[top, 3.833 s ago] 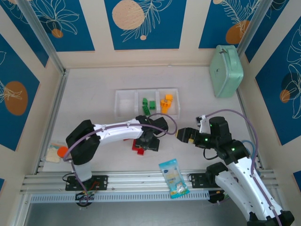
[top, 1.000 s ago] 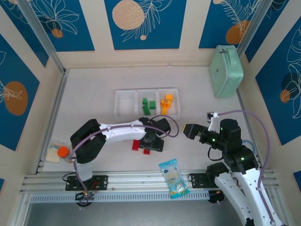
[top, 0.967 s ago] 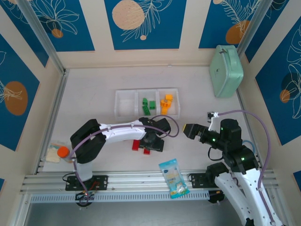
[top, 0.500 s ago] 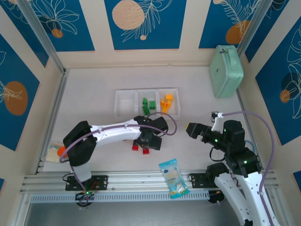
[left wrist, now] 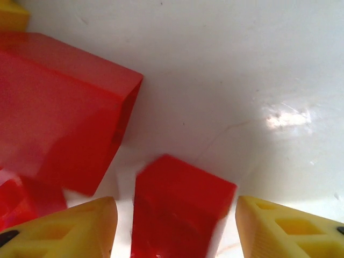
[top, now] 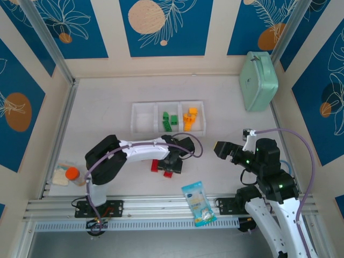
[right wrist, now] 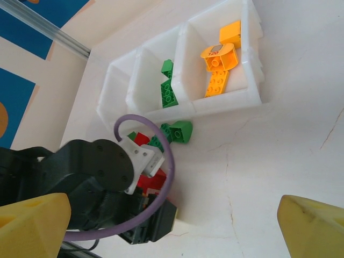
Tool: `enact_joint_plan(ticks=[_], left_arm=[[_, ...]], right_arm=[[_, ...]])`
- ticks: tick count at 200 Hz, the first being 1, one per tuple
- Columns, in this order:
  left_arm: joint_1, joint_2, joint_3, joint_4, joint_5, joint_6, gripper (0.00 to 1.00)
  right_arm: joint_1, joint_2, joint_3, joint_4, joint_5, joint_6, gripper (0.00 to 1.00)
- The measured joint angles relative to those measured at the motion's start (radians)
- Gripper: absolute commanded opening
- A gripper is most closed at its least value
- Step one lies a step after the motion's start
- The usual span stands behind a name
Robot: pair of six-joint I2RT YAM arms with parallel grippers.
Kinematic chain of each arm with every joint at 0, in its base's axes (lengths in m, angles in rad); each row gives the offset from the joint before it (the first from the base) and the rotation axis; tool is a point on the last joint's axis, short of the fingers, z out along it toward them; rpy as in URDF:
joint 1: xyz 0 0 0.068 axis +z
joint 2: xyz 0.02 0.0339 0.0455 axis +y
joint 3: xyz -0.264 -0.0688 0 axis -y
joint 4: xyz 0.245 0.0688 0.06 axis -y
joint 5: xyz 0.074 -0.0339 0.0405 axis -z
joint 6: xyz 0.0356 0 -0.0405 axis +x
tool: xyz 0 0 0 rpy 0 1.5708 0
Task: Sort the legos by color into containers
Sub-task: Pick up the lego from the middle-left of the table, then place the lego in the container.
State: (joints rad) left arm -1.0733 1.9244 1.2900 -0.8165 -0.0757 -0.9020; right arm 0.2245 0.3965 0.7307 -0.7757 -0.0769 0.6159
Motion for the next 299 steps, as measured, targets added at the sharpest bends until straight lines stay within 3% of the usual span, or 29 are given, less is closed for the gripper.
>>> enact_joint_plan(ticks=[135,217,244,299], left_arm=[[0.002,0.016,0.018,0.016,0.031,-0.043,0.31],[0.013,-0.035,0.101,-0.015,0.022,-0.016,0.29],[0.071,-0.114,0.148,-0.020,0.013,0.013,0.29],[0.295,-0.193,0.235,-0.066,-0.013,0.124,0.29]], right_arm=[[-0.011,-0.001,0.000,-0.003,0.010,-0.014,0.99],[-0.016,-0.039,0.111,-0.053,0.242,-0.062,0.99],[-0.016,-0.034,0.123,-0.051,0.263,-0.071,0.99],[-0.016,-0.001,0.123,-0.048,0.249,-0.066,0.99]])
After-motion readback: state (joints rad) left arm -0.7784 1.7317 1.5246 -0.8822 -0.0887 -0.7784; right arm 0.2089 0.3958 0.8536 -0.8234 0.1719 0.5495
